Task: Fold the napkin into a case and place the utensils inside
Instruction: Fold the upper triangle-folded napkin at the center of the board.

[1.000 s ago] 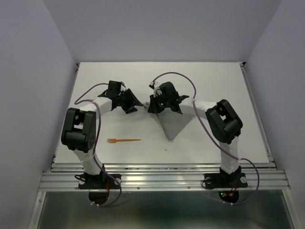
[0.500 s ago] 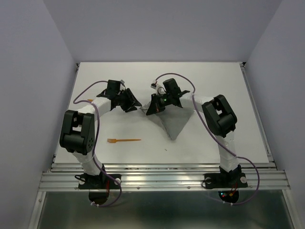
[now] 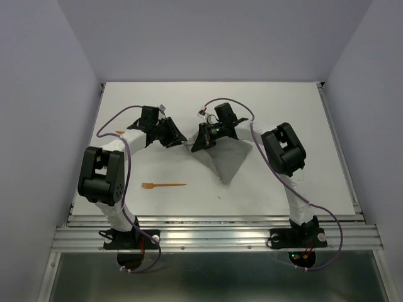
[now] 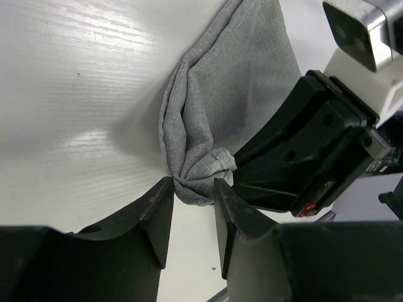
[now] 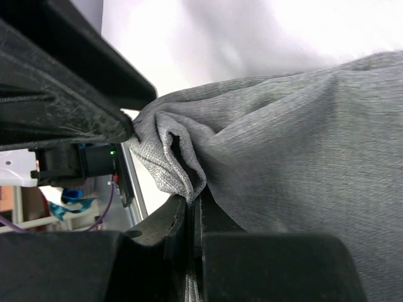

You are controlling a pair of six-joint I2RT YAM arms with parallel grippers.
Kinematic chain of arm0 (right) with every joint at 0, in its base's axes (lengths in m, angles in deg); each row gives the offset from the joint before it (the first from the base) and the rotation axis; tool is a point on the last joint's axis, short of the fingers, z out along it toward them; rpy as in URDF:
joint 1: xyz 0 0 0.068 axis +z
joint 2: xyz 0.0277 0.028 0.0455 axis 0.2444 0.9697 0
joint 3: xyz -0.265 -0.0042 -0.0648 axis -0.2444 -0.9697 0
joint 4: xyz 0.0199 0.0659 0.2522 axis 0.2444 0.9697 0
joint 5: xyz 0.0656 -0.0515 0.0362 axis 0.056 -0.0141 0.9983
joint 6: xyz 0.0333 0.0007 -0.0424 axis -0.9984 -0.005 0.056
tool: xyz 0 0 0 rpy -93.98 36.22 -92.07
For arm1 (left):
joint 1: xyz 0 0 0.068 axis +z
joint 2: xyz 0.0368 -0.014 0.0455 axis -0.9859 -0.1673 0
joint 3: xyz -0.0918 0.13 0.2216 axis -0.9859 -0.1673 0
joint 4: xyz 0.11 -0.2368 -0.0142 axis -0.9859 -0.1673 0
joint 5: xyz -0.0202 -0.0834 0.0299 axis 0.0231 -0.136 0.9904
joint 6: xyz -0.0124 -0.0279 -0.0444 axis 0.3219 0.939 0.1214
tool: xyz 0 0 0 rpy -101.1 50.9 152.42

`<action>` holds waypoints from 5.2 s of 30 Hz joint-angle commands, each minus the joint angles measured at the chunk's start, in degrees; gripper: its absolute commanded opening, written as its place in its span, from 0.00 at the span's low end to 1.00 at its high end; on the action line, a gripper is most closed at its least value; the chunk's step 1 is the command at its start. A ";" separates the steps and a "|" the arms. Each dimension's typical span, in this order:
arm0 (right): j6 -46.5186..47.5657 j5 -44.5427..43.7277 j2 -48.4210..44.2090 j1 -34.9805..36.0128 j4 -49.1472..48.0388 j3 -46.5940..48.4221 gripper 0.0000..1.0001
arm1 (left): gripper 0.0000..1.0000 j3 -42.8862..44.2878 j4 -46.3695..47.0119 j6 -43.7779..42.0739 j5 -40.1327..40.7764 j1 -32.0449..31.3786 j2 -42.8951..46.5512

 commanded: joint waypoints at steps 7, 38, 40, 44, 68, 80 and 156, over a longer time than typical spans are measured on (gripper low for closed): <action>-6.16 6.48 4.50 -2.90 -0.57 5.39 0.01 | 0.42 0.26 1.88 -1.96 -0.49 -2.01 0.27; -8.28 8.51 7.93 -4.05 -0.57 7.50 0.04 | 0.29 10.45 3.64 -1.26 1.18 -4.65 -12.12; -8.28 8.15 7.67 -4.05 -0.49 7.50 0.06 | 0.29 10.72 3.64 -1.00 1.10 -4.65 -13.09; -8.36 7.71 7.66 -4.05 -0.49 7.33 0.07 | 0.28 10.81 5.91 0.06 0.92 -4.65 -13.79; -0.90 -4.67 -6.56 -4.05 6.37 -4.35 0.69 | 0.28 10.02 4.16 2.61 4.96 -4.56 -19.16; 3.24 -9.51 -15.71 -4.05 7.69 -18.85 0.65 | 0.28 9.58 4.16 2.34 4.96 -4.12 -19.07; 14.40 -27.53 -22.57 -4.84 20.61 -21.24 0.01 | 0.32 14.06 -1.02 -0.20 7.15 -2.72 -9.23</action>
